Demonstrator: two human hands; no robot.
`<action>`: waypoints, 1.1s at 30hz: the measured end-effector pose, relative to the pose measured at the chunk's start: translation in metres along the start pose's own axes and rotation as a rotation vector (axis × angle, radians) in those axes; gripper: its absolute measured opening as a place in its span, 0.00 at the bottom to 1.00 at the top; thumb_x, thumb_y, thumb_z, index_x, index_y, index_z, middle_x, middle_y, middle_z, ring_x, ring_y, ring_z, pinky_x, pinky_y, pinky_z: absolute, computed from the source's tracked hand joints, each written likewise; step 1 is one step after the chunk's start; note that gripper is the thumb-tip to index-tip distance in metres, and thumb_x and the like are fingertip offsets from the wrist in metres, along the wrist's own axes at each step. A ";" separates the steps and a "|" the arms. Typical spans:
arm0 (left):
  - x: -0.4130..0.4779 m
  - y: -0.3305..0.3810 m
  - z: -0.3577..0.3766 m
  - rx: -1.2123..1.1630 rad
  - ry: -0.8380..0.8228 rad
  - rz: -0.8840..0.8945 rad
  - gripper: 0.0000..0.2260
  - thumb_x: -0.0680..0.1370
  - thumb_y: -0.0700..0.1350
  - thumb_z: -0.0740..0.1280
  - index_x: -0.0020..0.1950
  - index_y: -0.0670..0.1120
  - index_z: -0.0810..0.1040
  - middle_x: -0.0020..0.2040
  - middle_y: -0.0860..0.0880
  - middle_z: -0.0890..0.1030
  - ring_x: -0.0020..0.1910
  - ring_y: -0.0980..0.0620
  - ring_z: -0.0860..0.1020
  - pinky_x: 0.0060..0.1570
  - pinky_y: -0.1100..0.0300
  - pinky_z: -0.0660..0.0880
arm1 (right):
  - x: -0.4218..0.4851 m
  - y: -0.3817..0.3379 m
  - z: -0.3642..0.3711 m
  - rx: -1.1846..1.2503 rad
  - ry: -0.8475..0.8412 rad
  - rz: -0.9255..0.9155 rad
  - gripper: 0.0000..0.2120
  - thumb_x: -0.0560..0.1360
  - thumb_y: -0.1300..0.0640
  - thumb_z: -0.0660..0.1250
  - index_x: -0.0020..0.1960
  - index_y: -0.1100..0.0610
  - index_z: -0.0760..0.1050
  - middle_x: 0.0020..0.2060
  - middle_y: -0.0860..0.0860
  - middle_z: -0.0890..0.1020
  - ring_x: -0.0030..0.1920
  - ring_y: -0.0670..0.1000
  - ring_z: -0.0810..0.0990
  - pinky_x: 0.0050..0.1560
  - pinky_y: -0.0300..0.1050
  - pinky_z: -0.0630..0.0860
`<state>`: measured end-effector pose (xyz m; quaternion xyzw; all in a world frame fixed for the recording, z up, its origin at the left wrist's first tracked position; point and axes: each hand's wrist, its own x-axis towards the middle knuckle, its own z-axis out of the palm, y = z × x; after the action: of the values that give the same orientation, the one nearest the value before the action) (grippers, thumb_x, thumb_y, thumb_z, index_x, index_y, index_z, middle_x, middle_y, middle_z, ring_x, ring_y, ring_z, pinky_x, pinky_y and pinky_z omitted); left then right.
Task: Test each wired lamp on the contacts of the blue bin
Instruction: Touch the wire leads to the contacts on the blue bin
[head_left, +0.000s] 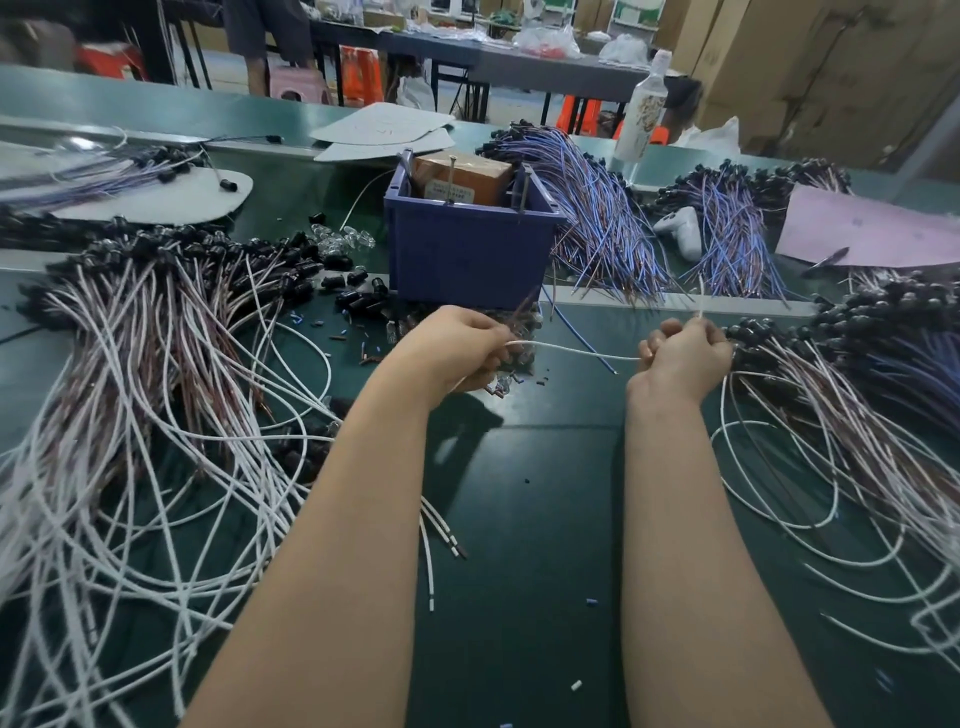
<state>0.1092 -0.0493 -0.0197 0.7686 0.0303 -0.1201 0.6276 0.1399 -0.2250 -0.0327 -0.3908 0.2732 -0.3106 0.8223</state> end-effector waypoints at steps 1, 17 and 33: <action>0.003 0.000 -0.002 -0.011 0.041 0.000 0.13 0.81 0.41 0.60 0.40 0.44 0.79 0.34 0.50 0.76 0.32 0.56 0.72 0.34 0.64 0.74 | 0.001 -0.001 0.001 -0.022 0.008 -0.009 0.09 0.81 0.63 0.53 0.43 0.54 0.64 0.29 0.51 0.70 0.22 0.45 0.62 0.21 0.35 0.58; 0.053 0.017 -0.012 -0.222 0.673 0.246 0.10 0.81 0.45 0.59 0.47 0.44 0.78 0.27 0.55 0.78 0.22 0.65 0.71 0.32 0.65 0.68 | -0.039 0.028 0.075 -0.643 -0.545 -0.296 0.09 0.81 0.59 0.56 0.42 0.51 0.65 0.29 0.50 0.80 0.32 0.47 0.72 0.45 0.51 0.71; 0.050 0.017 -0.008 -0.171 0.553 0.293 0.09 0.81 0.43 0.60 0.48 0.44 0.78 0.31 0.52 0.80 0.25 0.62 0.70 0.42 0.61 0.71 | -0.047 0.031 0.071 -0.705 -0.615 -0.283 0.07 0.77 0.61 0.58 0.41 0.52 0.67 0.28 0.51 0.80 0.32 0.47 0.72 0.44 0.48 0.71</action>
<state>0.1618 -0.0506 -0.0127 0.7128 0.0987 0.1878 0.6685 0.1678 -0.1417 -0.0098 -0.7526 0.0503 -0.1780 0.6320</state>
